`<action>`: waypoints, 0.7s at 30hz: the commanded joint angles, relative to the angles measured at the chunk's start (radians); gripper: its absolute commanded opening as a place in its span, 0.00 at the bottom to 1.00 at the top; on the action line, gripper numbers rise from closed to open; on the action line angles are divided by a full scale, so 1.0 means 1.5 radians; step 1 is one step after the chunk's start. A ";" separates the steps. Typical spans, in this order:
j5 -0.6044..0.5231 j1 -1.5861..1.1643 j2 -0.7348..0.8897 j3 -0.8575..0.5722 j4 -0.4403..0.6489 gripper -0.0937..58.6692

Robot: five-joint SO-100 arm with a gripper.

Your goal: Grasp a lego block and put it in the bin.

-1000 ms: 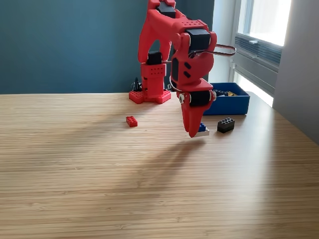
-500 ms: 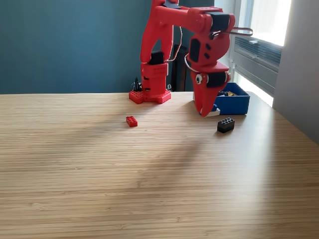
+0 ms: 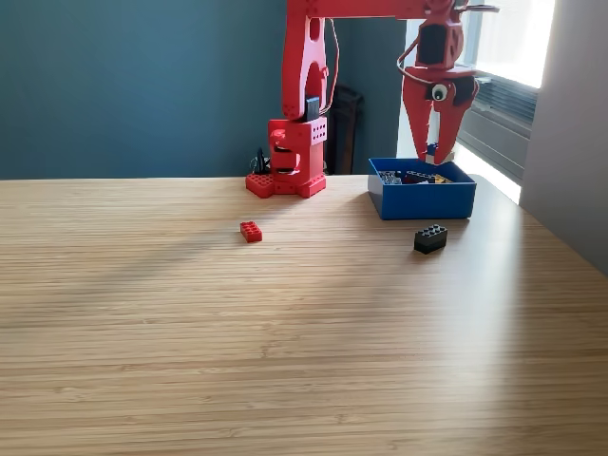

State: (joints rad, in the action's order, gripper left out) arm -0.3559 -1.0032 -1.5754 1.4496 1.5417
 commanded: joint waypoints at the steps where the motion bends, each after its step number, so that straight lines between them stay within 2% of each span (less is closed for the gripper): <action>1: -0.012 -0.075 -0.066 -0.001 0.009 0.00; 7: 0.009 -0.122 -0.066 0.013 0.008 0.00; 8: 0.012 -0.122 -0.066 0.016 0.008 0.04; 10: 0.016 -0.119 -0.066 0.020 0.008 0.31; 11: 0.018 -0.117 -0.066 0.025 0.008 0.41; 13: 0.019 -0.115 -0.066 0.032 0.009 0.53; 14: 0.020 -0.114 -0.066 0.034 0.009 0.55; 16: 0.021 -0.109 -0.066 0.036 0.009 0.56; 18: 0.021 -0.097 -0.066 0.032 0.009 0.51; 21: 0.018 -0.053 -0.066 0.013 0.009 0.26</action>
State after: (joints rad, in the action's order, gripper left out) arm -0.3221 -1.1459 -1.5769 1.5140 1.5417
